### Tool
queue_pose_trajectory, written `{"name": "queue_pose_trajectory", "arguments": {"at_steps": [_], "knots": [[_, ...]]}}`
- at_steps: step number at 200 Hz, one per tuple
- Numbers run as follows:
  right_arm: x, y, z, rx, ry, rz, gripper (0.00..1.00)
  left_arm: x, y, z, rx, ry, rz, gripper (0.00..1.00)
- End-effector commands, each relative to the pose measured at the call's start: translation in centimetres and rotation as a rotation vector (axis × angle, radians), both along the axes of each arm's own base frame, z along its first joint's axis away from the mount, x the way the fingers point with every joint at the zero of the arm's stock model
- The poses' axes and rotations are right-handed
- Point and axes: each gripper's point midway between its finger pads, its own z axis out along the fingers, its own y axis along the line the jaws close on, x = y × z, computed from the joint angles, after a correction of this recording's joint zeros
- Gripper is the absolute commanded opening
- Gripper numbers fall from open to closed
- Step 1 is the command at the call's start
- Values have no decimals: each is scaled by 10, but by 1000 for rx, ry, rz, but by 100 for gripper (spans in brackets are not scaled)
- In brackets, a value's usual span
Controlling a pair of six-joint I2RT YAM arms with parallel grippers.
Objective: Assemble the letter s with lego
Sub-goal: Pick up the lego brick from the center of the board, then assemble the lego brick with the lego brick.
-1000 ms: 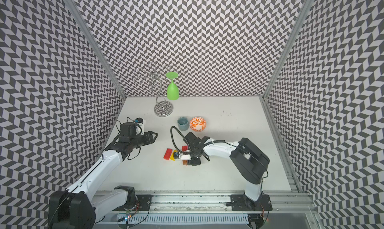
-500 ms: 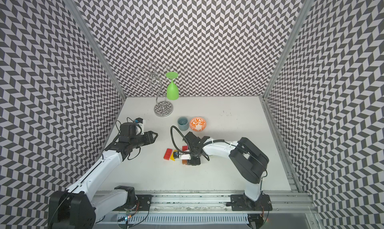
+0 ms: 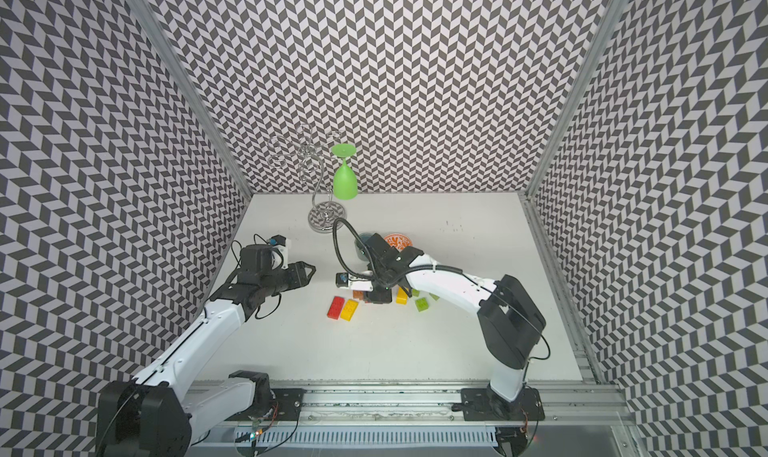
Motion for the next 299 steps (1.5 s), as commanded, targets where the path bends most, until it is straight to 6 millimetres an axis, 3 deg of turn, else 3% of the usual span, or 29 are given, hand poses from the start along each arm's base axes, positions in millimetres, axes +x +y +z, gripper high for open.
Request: {"name": "queue_pose_trajectory", "arguments": {"at_steps": [1, 67, 141, 299], "knots": [[15, -9, -5, -50, 13, -17, 3, 1, 1, 3, 5, -15, -2, 53], [27, -10, -31, -61, 66, -30, 0, 1, 1, 2, 5, -16, -2, 54], [20, -20, -58, -88, 117, -19, 0, 1, 1, 2, 2, -17, -4, 54], [16, -18, -78, -86, 153, 0, 0, 1, 1, 3, 3, -19, -1, 54]]}}
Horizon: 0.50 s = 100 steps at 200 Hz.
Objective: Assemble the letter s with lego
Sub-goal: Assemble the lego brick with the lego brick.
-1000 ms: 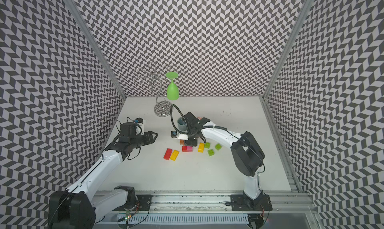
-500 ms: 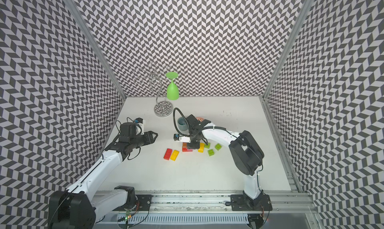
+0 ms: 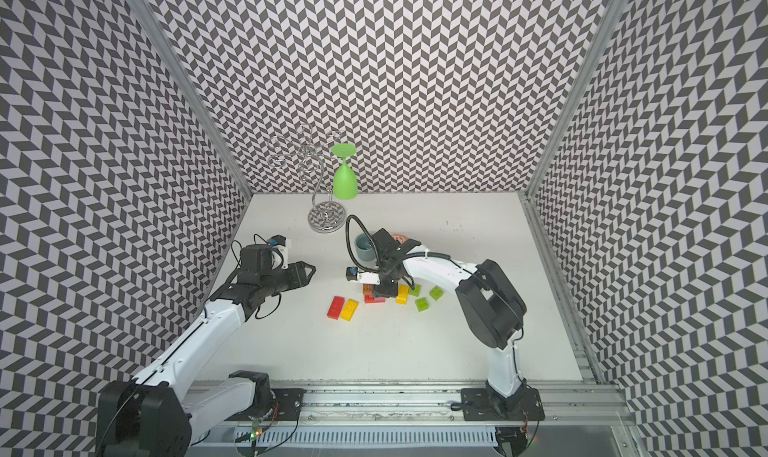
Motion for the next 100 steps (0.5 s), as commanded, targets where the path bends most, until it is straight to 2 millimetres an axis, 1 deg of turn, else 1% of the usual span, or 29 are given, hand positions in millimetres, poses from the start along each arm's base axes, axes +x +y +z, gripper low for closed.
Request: {"name": "queue_pose_trajectory", "arguments": {"at_steps": [1, 30, 66, 69, 100], "knots": [[-4, 0, -15, -4, 26, 21, 0, 1, 2, 3, 4, -19, 0, 54], [-5, -4, -19, -11, 36, 16, 0, 1, 1, 3, 4, -17, -1, 54], [-6, -12, -27, -36, 48, 3, 0, 2, 1, 3, 4, -16, -1, 54], [-6, -13, -28, -40, 39, 24, 0, 2, 1, 3, 4, -16, -1, 54], [-6, -18, -32, -59, 37, 32, 0, 1, 1, 2, 4, -12, -2, 54]]}}
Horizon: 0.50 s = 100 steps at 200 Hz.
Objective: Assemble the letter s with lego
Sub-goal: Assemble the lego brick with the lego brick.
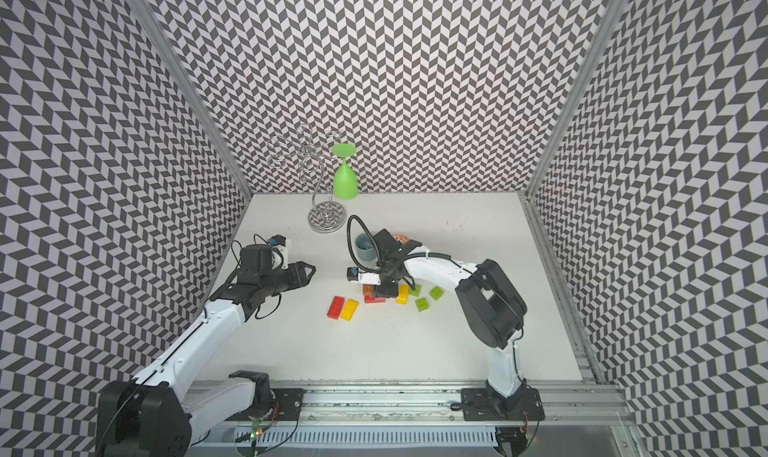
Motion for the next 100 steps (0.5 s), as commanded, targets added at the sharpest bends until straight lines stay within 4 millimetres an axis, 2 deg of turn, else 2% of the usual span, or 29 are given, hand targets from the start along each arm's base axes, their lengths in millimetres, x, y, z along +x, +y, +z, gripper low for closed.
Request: {"name": "queue_pose_trajectory", "arguments": {"at_steps": [1, 100], "knots": [[-9, -16, -28, -77, 41, 23, 0, 1, 1, 2, 4, -13, -1, 54], [-14, -27, -49, -139, 65, 32, 0, 2, 2, 2, 6, -13, -1, 53]]}}
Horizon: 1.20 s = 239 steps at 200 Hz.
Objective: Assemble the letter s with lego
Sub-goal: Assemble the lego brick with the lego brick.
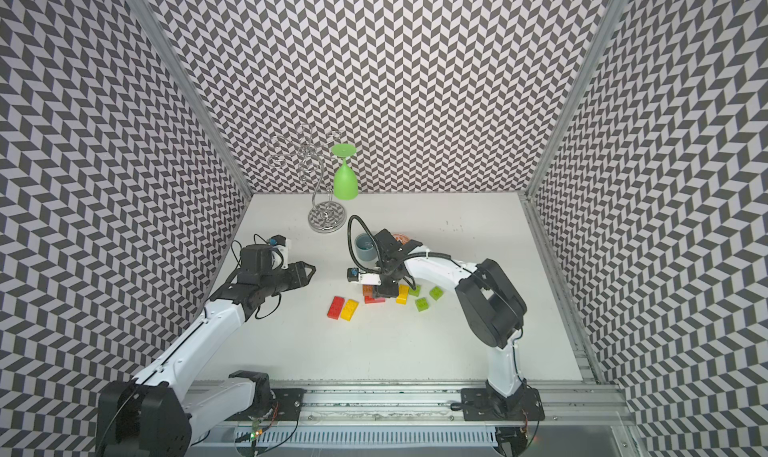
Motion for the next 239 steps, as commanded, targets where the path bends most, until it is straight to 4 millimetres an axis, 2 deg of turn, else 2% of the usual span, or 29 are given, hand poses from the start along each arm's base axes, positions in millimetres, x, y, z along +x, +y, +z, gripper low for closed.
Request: {"name": "queue_pose_trajectory", "arguments": {"at_steps": [1, 135, 192, 221, 239], "knots": [[-14, -27, -48, -141, 72, 7, 0, 2, 1, 2, 6, -13, -1, 53], [-23, -44, -56, -132, 107, -3, 0, 1, 2, 2, 8, -14, -1, 54], [-14, -40, -48, -134, 85, -15, 0, 1, 2, 3, 7, -16, -1, 54], [-10, -34, -41, -116, 88, -14, 28, 1, 2, 3, 7, -18, 0, 54], [-8, -31, -37, -100, 86, -13, 36, 1, 2, 2, 7, -15, -1, 54]]}}
